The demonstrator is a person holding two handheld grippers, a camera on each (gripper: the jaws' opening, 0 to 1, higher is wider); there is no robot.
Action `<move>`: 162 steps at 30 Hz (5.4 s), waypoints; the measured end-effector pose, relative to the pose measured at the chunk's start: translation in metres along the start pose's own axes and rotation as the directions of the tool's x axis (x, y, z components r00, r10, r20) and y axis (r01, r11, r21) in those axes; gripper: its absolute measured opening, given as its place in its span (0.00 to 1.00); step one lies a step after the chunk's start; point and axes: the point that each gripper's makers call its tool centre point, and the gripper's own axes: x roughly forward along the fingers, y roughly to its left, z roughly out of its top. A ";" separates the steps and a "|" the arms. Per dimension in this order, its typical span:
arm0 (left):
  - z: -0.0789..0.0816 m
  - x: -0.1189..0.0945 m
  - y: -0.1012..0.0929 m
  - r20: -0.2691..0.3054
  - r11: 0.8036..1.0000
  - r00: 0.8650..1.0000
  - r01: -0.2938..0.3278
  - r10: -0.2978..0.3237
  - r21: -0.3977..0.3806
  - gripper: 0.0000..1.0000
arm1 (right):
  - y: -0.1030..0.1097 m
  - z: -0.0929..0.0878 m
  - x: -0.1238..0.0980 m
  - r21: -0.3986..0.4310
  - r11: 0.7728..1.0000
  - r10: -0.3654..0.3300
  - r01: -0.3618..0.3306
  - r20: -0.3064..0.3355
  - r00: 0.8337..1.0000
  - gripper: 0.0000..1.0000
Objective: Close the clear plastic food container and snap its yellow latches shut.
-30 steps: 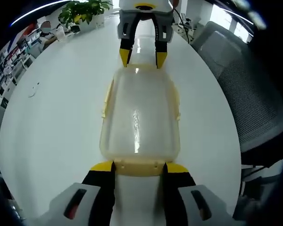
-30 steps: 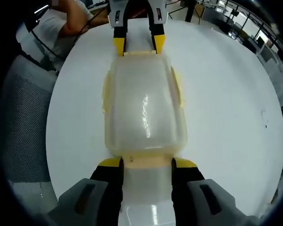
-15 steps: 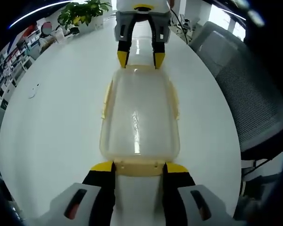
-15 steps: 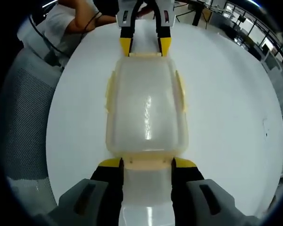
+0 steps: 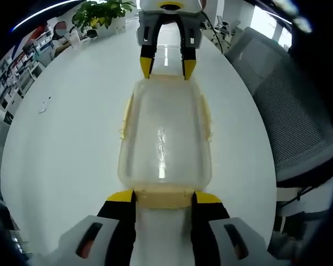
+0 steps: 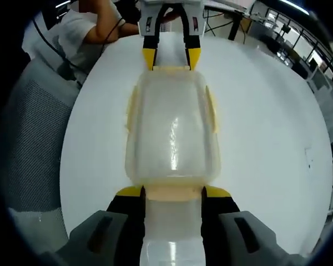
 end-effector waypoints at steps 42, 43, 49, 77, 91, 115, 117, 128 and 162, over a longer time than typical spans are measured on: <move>0.056 -0.029 0.002 0.034 0.999 0.999 -0.006 0.007 -0.048 0.33 | -0.009 -0.016 -0.062 -0.022 1.000 0.017 -0.017 0.009 1.000 0.36; 0.059 -0.029 0.001 0.035 0.999 0.999 -0.006 0.008 -0.048 0.33 | -0.009 -0.018 -0.064 -0.023 1.000 0.016 -0.016 0.009 1.000 0.36; 0.067 -0.024 -0.001 0.030 0.999 1.000 -0.005 0.006 -0.053 0.33 | -0.008 -0.027 -0.068 -0.035 0.999 0.014 -0.014 0.009 1.000 0.36; 0.122 0.003 0.001 0.016 0.999 1.000 -0.018 0.019 -0.045 0.33 | -0.013 -0.085 -0.086 -0.027 1.000 0.007 -0.007 0.015 1.000 0.36; 0.150 0.020 0.001 0.017 0.998 1.000 -0.008 0.009 -0.059 0.33 | -0.015 -0.115 -0.097 -0.049 0.999 0.015 -0.015 -0.001 1.000 0.36; 0.200 0.045 0.005 0.040 0.999 0.999 0.006 -0.004 -0.049 0.33 | -0.022 -0.168 -0.114 -0.036 0.999 0.005 -0.006 -0.019 1.000 0.36; 0.204 0.047 0.004 0.038 0.999 0.999 0.008 -0.006 -0.046 0.33 | -0.021 -0.173 -0.114 -0.039 0.999 0.004 -0.005 -0.026 1.000 0.36; 0.226 0.059 0.003 0.048 0.999 0.999 0.017 -0.014 -0.048 0.33 | -0.021 -0.195 -0.127 -0.037 0.999 -0.004 0.003 -0.030 1.000 0.36; 0.250 0.077 -0.003 0.050 0.998 0.998 0.040 -0.038 -0.054 0.33 | -0.018 -0.227 -0.130 -0.010 1.000 0.003 -0.003 -0.006 1.000 0.36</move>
